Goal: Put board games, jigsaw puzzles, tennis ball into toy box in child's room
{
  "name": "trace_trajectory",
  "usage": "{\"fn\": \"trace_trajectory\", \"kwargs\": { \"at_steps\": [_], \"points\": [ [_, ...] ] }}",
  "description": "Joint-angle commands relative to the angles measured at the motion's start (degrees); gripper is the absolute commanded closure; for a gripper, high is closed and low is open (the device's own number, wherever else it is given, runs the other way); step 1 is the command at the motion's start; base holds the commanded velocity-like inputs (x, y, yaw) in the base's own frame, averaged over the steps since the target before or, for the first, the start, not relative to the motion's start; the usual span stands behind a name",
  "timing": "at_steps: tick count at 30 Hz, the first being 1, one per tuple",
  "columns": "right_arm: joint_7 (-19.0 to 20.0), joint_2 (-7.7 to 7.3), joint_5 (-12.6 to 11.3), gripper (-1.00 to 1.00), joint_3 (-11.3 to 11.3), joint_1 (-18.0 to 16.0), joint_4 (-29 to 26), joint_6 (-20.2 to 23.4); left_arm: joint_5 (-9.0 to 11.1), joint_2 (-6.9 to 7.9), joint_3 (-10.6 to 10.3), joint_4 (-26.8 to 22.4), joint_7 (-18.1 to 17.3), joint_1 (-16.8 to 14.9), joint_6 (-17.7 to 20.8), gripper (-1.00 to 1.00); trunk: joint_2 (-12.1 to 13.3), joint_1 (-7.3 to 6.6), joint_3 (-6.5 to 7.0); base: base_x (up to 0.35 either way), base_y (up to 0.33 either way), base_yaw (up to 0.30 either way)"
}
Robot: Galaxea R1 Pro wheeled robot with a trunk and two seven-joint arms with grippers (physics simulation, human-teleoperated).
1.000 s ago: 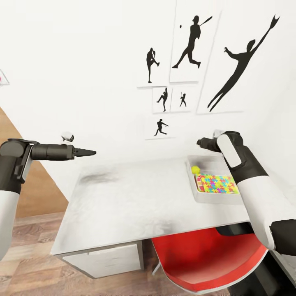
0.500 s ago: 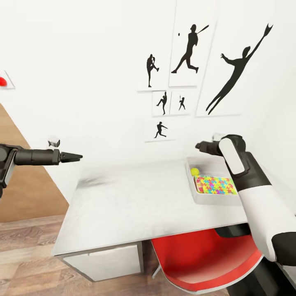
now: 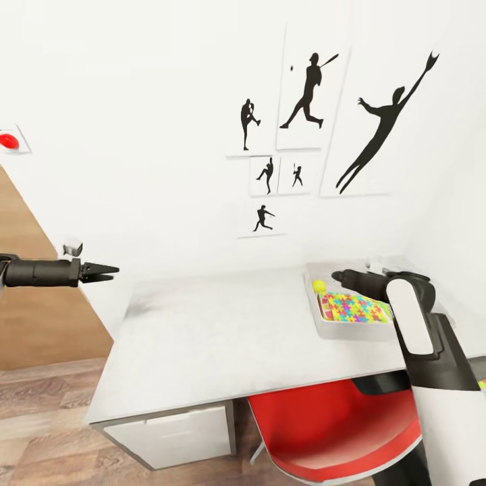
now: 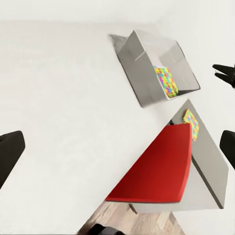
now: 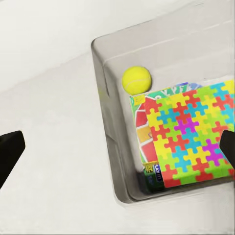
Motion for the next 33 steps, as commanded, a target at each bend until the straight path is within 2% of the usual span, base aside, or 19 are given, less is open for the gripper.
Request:
{"fn": "trace_trajectory", "kwargs": {
  "at_steps": [1,3,6,10,13,16,33],
  "points": [
    [-0.5,0.06,-0.6,-1.00,-0.2,1.1,-0.9,0.1,-0.4,0.07,0.1,0.3,-0.4,0.2,0.6,-1.00,-0.1,0.04,-0.02,-0.006,0.000,0.000],
    [-0.4,0.23,-0.8,-1.00,-0.4,2.5,-1.7,0.1,-0.5,0.34,0.1,1.3,-0.4,0.5,-0.1,-1.00,-0.1,0.04,0.17,-0.058,0.000,0.000],
    [-0.3,0.32,-1.4,-1.00,-0.5,3.1,-2.2,0.1,-0.5,1.83,0.1,4.2,-0.4,0.6,-2.6,-1.00,-0.1,0.04,0.45,-0.087,0.000,0.000],
    [-0.2,0.28,-4.4,-1.00,-0.8,3.3,-2.3,0.2,-0.4,3.20,0.1,7.9,-0.4,0.6,-6.1,-1.00,-0.1,0.04,0.83,-0.028,0.000,0.000],
    [-0.2,0.15,-6.8,-1.00,-0.9,3.7,-2.3,0.2,-0.4,3.72,0.1,8.8,-0.4,0.6,-6.9,-1.00,-0.1,0.04,1.11,-0.008,0.000,0.000],
    [-0.2,0.24,-7.9,-1.00,-0.9,4.0,-2.3,0.2,-0.5,4.20,0.0,9.5,-0.4,0.7,-7.2,-1.00,-0.1,0.04,1.39,-0.003,0.000,0.000],
    [-0.2,0.45,-8.5,-1.00,-0.8,4.1,-2.0,-0.2,-0.5,4.44,0.0,11.3,-0.4,0.7,-7.3,-1.00,-0.1,0.04,1.92,0.000,0.000,0.000]
  ]
}}
